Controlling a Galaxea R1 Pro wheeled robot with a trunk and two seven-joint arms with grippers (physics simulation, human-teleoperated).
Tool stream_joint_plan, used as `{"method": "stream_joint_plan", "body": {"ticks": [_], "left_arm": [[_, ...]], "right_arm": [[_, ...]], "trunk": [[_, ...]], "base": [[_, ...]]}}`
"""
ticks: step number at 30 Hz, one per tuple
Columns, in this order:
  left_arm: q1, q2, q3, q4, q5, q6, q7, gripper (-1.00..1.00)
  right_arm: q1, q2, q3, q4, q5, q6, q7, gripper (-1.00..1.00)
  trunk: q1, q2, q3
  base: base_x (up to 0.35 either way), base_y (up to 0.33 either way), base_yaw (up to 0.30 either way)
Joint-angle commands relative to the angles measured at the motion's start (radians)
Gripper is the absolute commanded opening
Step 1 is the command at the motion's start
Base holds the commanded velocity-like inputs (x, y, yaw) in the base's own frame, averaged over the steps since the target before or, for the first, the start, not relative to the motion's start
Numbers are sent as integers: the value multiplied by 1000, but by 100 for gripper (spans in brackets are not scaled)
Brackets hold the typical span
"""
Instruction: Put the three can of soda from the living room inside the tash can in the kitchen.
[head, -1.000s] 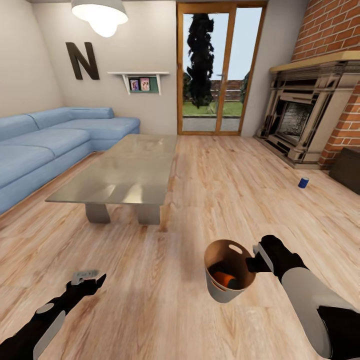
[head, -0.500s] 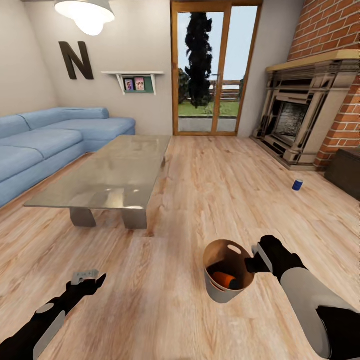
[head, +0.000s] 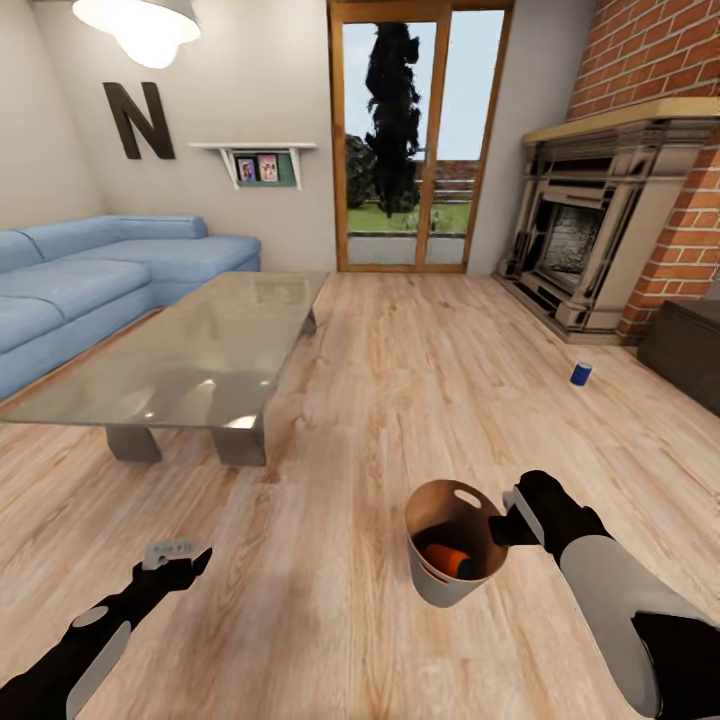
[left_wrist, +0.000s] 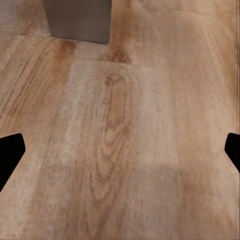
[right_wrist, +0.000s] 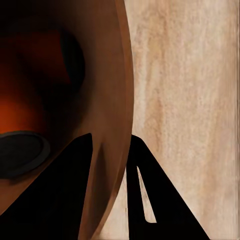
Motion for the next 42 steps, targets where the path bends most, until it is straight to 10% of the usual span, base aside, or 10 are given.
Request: {"method": "stream_joint_plan", "body": {"ticks": [1, 21, 35, 42], "left_arm": [[0, 0, 0, 0, 0, 0, 0, 100], [0, -1, -1, 6, -1, 0, -1, 100], [-27, -19, 0, -11, -2, 72, -10, 100], [-81, -55, -59, -35, -2, 114, -7, 100]], "right_arm": [[-1, 0, -1, 0, -18, 1, 3, -100], [-1, -1, -4, 2, -18, 0, 4, -100], [61, -31, -4, -4, -6, 2, 143, -100], [64, -33, -8, -5, -4, 6, 147, -100]], "trunk": [[0, 0, 0], [0, 0, 14], [0, 0, 16], [0, 0, 16]], "base": [[114, -304, -70], [123, -304, -198], [214, -254, -47], [301, -123, -1]]}}
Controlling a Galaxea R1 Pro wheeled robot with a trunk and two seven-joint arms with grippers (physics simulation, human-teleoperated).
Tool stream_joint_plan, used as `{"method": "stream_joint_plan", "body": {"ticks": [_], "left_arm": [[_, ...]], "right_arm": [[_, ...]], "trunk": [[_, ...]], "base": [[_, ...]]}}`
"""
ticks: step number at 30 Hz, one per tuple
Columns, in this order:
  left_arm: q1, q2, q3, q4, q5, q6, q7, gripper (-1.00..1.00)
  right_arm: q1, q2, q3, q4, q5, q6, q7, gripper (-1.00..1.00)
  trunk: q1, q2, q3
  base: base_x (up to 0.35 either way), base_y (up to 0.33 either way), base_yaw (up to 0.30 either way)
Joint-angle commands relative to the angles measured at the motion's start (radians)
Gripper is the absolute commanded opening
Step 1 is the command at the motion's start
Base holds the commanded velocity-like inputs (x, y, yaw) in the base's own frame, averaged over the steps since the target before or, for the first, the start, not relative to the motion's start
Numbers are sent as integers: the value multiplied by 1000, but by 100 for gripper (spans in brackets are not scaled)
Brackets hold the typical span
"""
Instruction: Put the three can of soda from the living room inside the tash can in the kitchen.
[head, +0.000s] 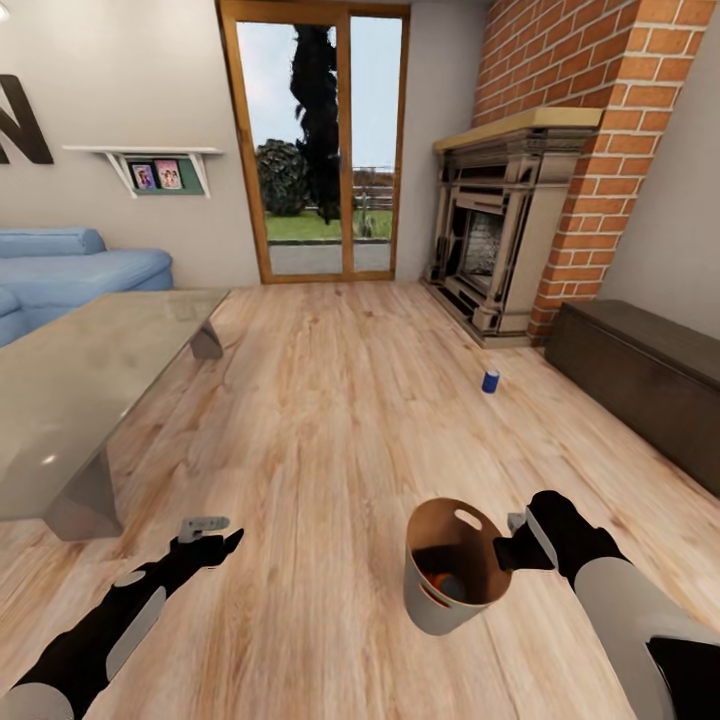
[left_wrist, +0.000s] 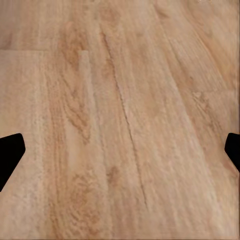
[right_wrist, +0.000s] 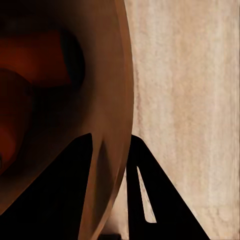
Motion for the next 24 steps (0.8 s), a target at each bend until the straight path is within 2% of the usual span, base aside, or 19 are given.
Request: {"method": "stream_joint_plan", "body": {"ticks": [1, 3, 11, 17, 24], "left_arm": [[-2, -1, -5, -1, 0, 1, 0, 100], [-6, -3, -19, -1, 1, 3, 0, 100], [-10, -5, -25, 0, 1, 4, 2, 100], [-12, -5, -26, 0, 1, 4, 2, 100], [-13, -6, -27, 4, 1, 4, 4, 100]], "right_arm": [[0, 0, -2, 0, -32, 3, 4, -100], [-1, 0, -3, -3, -32, 2, 4, -100], [0, -1, -4, -40, -41, 8, 5, -100], [-1, -1, -4, -43, -43, 9, 5, -100], [-1, -1, -5, -46, -44, 9, 10, -100]], "trunk": [[0, 0, 0], [0, 0, 0], [0, 0, 1], [0, 0, 7], [0, 0, 16]], "base": [[317, -47, 0], [321, -23, 0], [325, -5, -16], [324, -18, -153], [249, -201, -180]]}}
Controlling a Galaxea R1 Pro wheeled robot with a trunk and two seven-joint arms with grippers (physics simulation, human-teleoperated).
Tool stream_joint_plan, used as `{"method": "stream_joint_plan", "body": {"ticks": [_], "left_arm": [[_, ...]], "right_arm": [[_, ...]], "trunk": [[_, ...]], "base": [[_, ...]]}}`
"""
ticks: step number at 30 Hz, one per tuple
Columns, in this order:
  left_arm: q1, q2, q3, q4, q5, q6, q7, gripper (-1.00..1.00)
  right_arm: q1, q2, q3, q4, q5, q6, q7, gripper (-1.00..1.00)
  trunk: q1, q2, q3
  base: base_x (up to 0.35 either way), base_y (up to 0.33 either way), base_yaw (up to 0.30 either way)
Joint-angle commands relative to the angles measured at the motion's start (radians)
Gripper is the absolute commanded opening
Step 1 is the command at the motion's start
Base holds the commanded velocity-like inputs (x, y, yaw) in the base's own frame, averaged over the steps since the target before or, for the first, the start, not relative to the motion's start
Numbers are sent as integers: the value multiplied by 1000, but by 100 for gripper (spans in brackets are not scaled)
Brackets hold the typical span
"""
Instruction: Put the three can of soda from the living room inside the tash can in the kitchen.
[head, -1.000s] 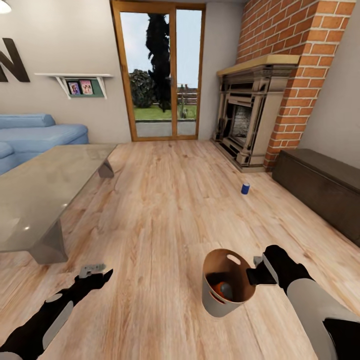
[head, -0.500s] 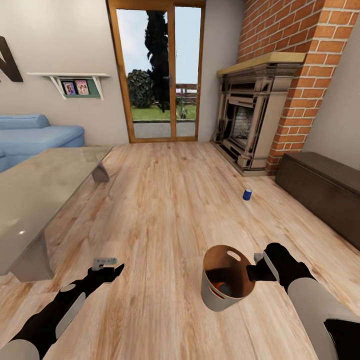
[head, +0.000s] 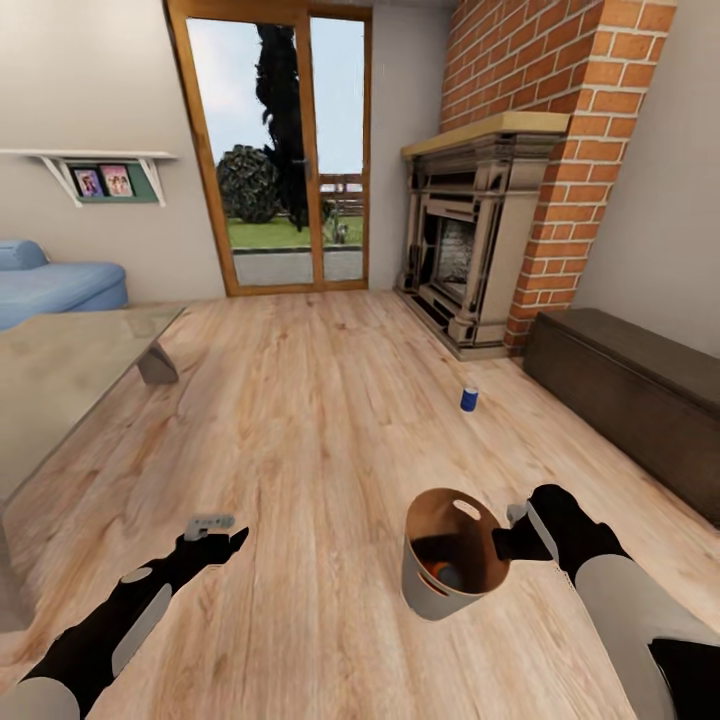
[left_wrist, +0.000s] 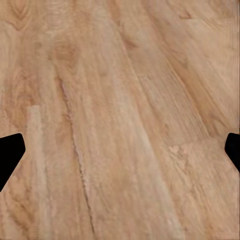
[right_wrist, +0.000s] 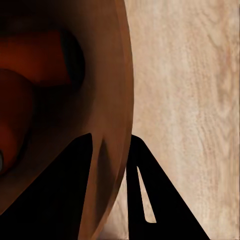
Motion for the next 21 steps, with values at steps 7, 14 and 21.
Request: {"method": "stream_joint_plan", "body": {"ticks": [7, 14, 21], "left_arm": [[-1, 0, 0, 2, 0, 0, 1, 100], [-1, 0, 0, 2, 0, 0, 1, 100], [-1, 0, 0, 1, 0, 0, 1, 100]], "right_arm": [[-1, 0, -2, -2, -29, 3, 5, -100], [0, 1, -2, -2, -29, 3, 5, -100], [0, 0, -2, -1, -29, 3, 5, -100]], "trunk": [[0, 0, 9], [0, 0, 16], [0, 0, 19]], "base": [[192, -271, -183], [184, -279, -163], [184, -279, -49]]}}
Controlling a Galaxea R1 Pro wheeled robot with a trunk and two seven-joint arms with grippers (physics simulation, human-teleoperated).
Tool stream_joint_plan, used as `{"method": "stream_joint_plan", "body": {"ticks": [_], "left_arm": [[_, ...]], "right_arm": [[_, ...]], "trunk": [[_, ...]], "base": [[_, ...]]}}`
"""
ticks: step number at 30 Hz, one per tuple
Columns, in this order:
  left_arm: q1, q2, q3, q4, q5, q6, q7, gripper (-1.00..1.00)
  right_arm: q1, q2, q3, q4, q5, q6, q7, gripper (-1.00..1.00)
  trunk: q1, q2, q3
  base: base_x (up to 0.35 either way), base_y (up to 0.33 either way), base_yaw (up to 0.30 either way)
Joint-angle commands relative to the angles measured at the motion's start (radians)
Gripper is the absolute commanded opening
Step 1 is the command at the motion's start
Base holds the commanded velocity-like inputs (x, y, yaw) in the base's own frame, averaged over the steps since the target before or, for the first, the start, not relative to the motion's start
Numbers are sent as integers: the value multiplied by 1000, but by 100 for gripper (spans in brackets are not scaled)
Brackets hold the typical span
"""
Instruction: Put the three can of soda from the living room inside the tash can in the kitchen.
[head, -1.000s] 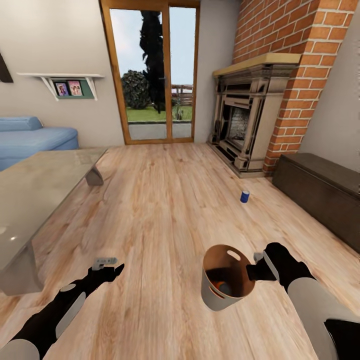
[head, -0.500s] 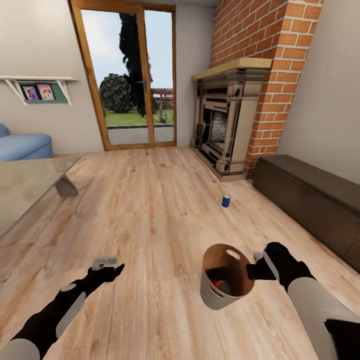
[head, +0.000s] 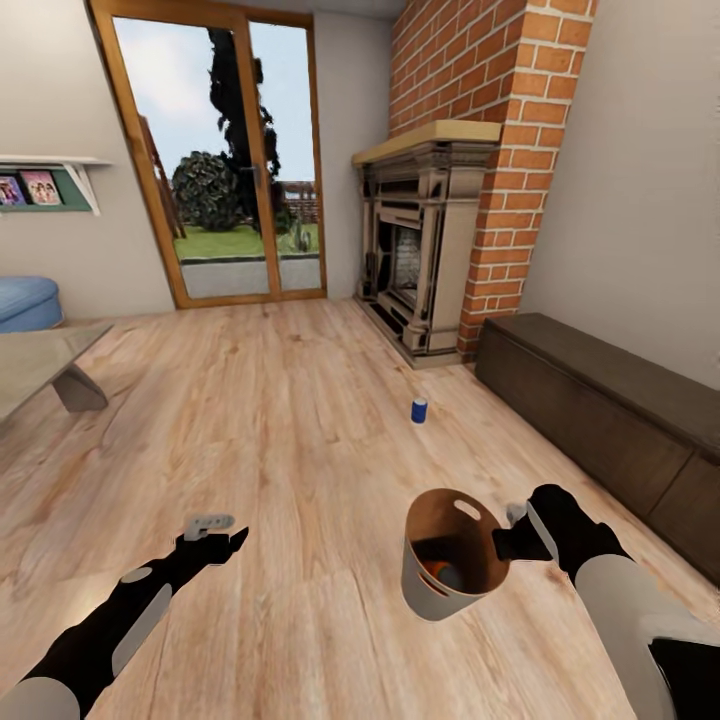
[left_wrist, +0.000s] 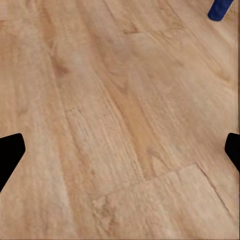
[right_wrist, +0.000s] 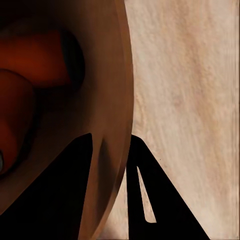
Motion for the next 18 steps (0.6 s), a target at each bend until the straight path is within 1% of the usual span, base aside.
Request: {"method": "stream_joint_plan", "body": {"ticks": [1, 5, 8, 14, 18], "left_arm": [[0, 0, 0, 0, 0, 0, 0, 100], [-1, 0, 0, -1, 0, 0, -1, 100], [-1, 0, 0, -1, 0, 1, -1, 100], [-2, 0, 0, -1, -1, 1, -3, 100], [-2, 0, 0, -1, -1, 1, -6, 100]], "right_arm": [[-1, 0, -2, 0, -33, 3, 3, -100], [-1, 1, -1, 0, -34, 3, 3, -100], [-1, 1, -2, 0, -34, 3, 3, -100], [-1, 1, -2, 0, -34, 4, 3, -100], [-1, 1, -2, 0, -34, 4, 3, -100]], "trunk": [[0, 0, 0], [0, 0, 0], [0, 0, 0], [0, 0, 1], [0, 0, 3]], "base": [[197, -272, -10], [237, -229, -5], [294, -121, -1], [318, -31, -7], [326, 22, -121]]}}
